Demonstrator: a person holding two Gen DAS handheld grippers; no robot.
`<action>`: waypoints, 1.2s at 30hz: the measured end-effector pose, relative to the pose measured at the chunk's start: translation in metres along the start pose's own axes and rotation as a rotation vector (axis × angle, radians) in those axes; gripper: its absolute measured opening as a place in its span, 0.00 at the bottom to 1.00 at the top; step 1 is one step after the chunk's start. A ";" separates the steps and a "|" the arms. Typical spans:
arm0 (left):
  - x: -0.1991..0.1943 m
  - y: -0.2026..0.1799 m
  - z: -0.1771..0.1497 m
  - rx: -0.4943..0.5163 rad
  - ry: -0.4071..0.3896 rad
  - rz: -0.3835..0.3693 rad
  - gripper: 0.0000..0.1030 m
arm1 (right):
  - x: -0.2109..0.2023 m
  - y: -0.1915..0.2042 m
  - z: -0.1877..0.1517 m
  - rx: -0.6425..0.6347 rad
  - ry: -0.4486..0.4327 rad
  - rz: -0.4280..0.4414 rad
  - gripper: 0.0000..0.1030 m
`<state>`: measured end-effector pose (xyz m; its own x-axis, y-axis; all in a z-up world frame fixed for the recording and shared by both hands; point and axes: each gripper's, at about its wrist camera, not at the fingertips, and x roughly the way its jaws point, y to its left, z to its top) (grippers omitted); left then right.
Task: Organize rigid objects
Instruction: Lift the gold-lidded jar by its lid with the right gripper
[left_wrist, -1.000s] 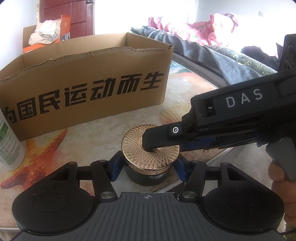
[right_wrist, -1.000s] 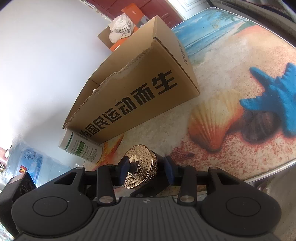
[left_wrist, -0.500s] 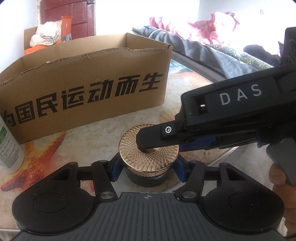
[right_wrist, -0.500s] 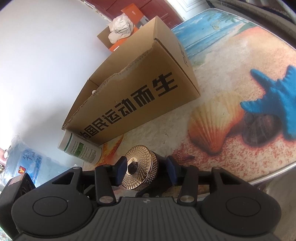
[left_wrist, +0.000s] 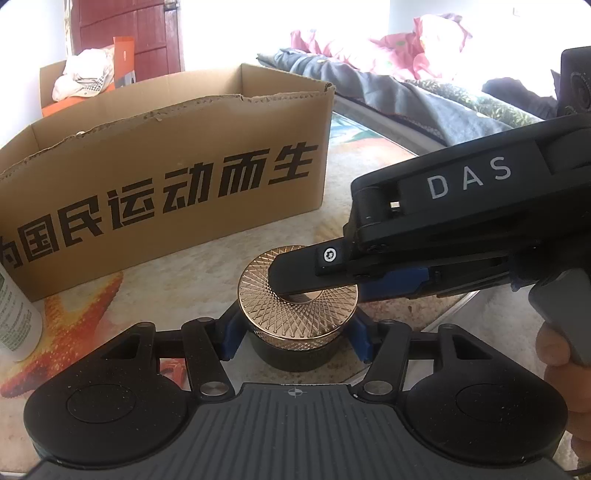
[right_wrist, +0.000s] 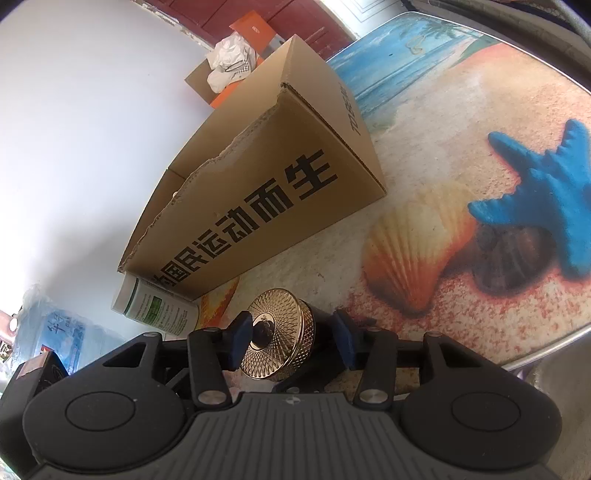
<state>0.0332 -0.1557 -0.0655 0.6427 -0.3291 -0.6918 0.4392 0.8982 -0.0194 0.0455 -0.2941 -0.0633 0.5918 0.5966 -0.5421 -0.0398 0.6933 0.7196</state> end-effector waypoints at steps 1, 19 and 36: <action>0.001 0.000 0.000 -0.001 -0.001 0.000 0.56 | 0.001 -0.001 0.000 0.001 -0.002 0.002 0.51; 0.000 0.007 0.004 -0.019 0.001 0.003 0.55 | 0.002 0.007 0.000 -0.050 -0.011 -0.014 0.49; -0.009 0.007 0.004 -0.017 -0.011 0.012 0.55 | -0.004 0.012 0.000 -0.074 -0.015 -0.009 0.49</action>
<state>0.0327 -0.1472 -0.0567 0.6550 -0.3215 -0.6839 0.4206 0.9069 -0.0235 0.0431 -0.2879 -0.0522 0.6046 0.5844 -0.5413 -0.0932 0.7268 0.6805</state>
